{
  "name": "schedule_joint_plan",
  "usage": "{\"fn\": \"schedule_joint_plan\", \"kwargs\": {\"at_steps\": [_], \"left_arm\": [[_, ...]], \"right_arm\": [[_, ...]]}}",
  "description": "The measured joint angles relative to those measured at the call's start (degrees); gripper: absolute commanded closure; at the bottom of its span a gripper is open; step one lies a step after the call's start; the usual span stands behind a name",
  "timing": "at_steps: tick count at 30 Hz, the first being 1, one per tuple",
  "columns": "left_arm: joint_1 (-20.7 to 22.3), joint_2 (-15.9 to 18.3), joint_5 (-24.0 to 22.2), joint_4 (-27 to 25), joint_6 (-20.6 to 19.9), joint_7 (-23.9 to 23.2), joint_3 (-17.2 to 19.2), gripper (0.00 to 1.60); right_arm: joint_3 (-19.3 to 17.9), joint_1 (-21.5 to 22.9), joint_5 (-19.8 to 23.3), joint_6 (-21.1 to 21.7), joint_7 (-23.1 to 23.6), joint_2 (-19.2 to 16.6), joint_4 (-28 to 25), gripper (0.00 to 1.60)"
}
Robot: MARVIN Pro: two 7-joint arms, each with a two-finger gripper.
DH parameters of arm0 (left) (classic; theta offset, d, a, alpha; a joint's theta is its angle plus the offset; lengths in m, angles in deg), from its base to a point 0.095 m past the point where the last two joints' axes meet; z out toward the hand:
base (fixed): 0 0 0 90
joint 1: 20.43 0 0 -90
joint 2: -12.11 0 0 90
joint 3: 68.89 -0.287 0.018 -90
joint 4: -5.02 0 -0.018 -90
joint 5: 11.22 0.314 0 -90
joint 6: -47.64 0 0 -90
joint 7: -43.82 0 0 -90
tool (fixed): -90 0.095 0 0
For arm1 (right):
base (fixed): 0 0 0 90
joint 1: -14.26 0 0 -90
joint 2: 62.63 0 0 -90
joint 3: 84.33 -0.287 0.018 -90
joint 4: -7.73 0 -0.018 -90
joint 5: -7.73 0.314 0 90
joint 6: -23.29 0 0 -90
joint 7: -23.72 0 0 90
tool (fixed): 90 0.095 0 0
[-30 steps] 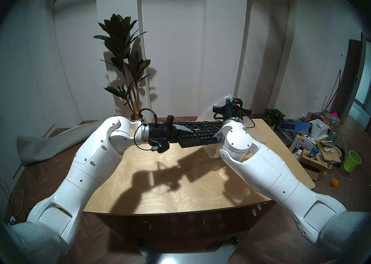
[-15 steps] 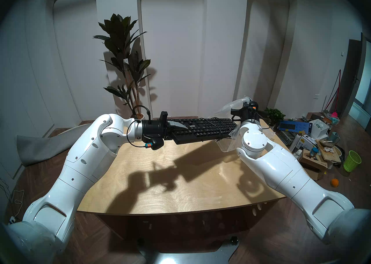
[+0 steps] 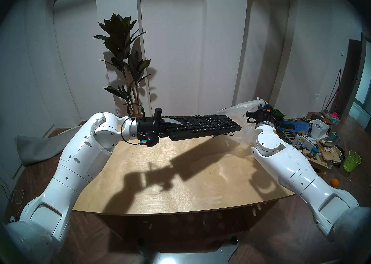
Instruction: Unwrap the new keyboard and set the wrapping aside
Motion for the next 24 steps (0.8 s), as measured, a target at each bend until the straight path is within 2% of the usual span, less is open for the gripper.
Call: {"fn": "schedule_joint_plan", "kwargs": {"at_steps": [14,24], "left_arm": [[1.43,1.2,-3.07,-3.41,-0.85,0.24,4.77,1.6],[-0.13,4.86,-7.74,-8.15,-1.36,-1.92,6.67,1.6]], "right_arm": [[-0.58,-0.14,0.17,-1.3,1.24,-1.12,1.52,1.6],[-0.53,1.38,-0.65,-1.56,1.78,0.05,3.56,1.6]]}}
